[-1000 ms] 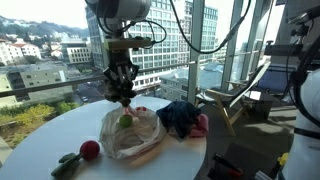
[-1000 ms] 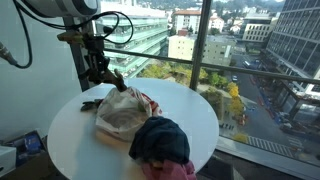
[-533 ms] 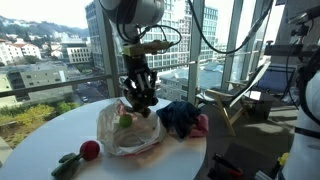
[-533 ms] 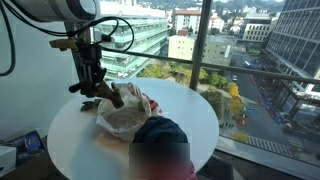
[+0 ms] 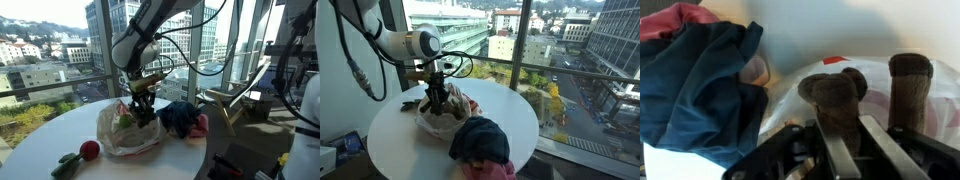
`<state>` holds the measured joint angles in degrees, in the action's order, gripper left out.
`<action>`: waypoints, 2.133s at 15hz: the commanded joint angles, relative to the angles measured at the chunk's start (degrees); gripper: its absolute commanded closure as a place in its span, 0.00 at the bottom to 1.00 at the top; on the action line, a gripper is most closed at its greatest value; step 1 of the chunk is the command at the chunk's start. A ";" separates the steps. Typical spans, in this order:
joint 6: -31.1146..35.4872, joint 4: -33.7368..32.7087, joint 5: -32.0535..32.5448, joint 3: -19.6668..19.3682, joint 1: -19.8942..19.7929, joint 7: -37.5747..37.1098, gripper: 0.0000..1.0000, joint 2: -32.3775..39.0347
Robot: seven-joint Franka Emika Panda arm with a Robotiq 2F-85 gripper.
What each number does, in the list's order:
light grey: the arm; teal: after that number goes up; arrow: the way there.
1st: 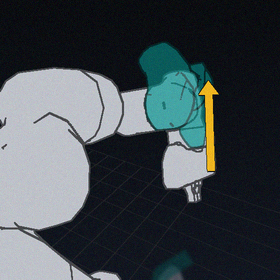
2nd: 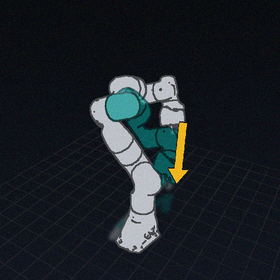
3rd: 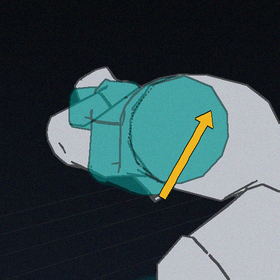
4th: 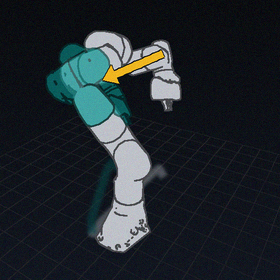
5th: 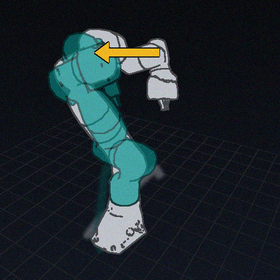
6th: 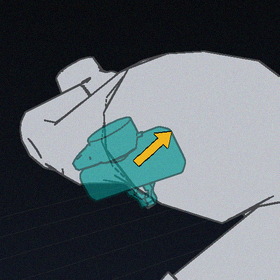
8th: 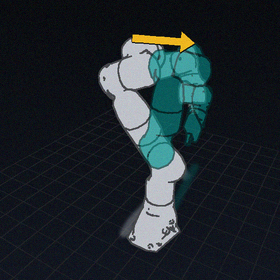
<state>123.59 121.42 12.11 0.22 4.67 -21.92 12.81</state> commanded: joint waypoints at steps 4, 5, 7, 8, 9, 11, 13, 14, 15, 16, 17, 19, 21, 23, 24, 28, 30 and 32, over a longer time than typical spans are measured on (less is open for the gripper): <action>16.00 -8.98 11.02 -7.46 3.62 -18.17 0.87 13.43; 17.33 -9.39 9.86 -7.55 3.87 -19.36 0.87 14.45; 19.05 -9.21 5.09 -5.80 2.90 -16.87 0.87 15.00; 21.01 -8.64 3.67 -5.32 2.88 -16.41 0.87 14.87; 22.81 -8.39 3.83 -5.82 3.69 -16.98 0.86 15.09; 24.02 -9.50 5.41 -7.97 5.96 -20.05 0.86 17.08; 22.86 -11.04 4.03 -8.41 6.27 -20.88 0.54 19.26; 21.87 -11.48 3.15 -8.14 5.96 -20.17 0.53 19.63; 20.42 -11.52 2.46 -8.09 5.94 -19.89 0.47 19.31; 18.75 -11.36 2.81 -8.63 6.53 -20.02 0.40 18.55; 16.18 -10.99 5.19 -10.70 8.57 -22.65 0.31 17.31; 11.93 -10.77 8.07 -12.32 10.25 -24.75 0.17 14.97; 7.39 -11.00 10.14 -11.79 10.74 -24.51 0.02 12.82; 2.82 -12.20 8.33 -8.25 9.27 -19.22 0.00 11.51; 1.91 -13.23 8.20 -7.10 9.06 -17.96 0.00 11.65; 5.67 -16.26 7.46 -2.44 8.94 -10.71 0.00 13.74; 6.45 -18.55 6.79 -0.48 9.74 -8.02 0.00 16.04; 6.00 -21.18 5.64 1.43 10.68 -5.12 0.00 18.72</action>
<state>129.64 105.37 19.62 -0.38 14.38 -31.88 27.15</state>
